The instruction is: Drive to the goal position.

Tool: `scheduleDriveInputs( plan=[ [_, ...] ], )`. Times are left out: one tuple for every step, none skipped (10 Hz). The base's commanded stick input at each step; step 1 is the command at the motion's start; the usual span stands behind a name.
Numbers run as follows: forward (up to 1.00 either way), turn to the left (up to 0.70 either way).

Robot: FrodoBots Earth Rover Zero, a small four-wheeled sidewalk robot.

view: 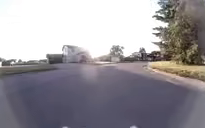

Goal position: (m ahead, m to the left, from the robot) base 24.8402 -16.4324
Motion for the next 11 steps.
scheduleDriveInputs(
  plan=[
    [1.00,0.00],
    [1.00,0.00],
    [1.00,0.00],
    [1.00,0.00],
    [1.00,0.00],
    [1.00,0.00],
    [1.00,0.00],
    [1.00,-0.23],
    [1.00,-0.10],
    [1.00,0.00],
    [1.00,0.00]
  ],
)
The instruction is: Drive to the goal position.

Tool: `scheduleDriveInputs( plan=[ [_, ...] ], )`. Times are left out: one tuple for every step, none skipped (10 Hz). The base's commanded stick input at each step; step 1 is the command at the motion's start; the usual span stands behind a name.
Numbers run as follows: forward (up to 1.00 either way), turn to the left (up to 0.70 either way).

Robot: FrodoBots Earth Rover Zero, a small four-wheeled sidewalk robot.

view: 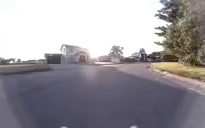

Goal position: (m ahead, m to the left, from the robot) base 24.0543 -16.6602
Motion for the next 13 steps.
scheduleDriveInputs(
  plan=[
    [1.00,0.00],
    [1.00,0.00],
    [1.00,0.00],
    [1.00,0.00],
    [1.00,0.00],
    [1.00,0.00],
    [1.00,0.00],
    [1.00,0.00],
    [1.00,0.00],
    [1.00,0.00],
    [1.00,0.00],
    [1.00,-0.01],
    [1.00,-0.02]
  ],
)
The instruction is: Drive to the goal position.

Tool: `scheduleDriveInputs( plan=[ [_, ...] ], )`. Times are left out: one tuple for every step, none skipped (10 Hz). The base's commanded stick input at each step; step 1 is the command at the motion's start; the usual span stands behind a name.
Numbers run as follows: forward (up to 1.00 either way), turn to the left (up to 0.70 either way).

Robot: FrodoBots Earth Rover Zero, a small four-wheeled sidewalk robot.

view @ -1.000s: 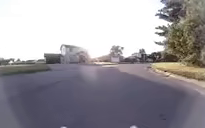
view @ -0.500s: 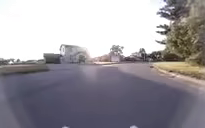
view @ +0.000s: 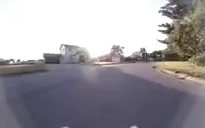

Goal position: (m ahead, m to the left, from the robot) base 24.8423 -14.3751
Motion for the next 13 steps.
scheduleDriveInputs(
  plan=[
    [1.00,-0.09],
    [1.00,-0.20],
    [1.00,-0.33],
    [1.00,-0.40],
    [1.00,-0.40],
    [1.00,-0.40],
    [1.00,-0.40],
    [1.00,-0.40],
    [1.00,-0.40],
    [1.00,-0.40],
    [1.00,-0.40],
    [1.00,-0.40],
    [1.00,-0.40]
  ],
)
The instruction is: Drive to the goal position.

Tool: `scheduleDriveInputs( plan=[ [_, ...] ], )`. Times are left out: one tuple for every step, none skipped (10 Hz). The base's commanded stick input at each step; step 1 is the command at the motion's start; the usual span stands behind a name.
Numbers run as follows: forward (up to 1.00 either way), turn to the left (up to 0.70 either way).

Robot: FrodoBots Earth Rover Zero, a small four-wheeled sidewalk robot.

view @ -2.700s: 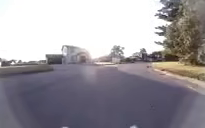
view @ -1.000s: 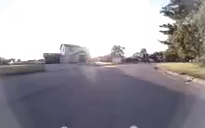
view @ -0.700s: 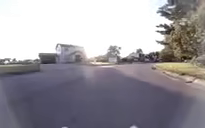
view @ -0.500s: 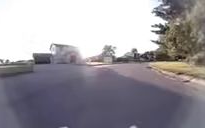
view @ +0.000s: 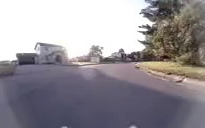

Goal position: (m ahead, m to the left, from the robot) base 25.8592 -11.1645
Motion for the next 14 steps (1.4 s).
scheduleDriveInputs(
  plan=[
    [1.00,-0.40],
    [1.00,-0.33],
    [1.00,-0.15],
    [1.00,0.00],
    [1.00,0.00],
    [1.00,0.00],
    [1.00,0.00],
    [1.00,0.00],
    [1.00,0.00],
    [1.00,0.00],
    [1.00,0.00],
    [1.00,0.00],
    [1.00,0.00],
    [1.00,0.00]
  ],
)
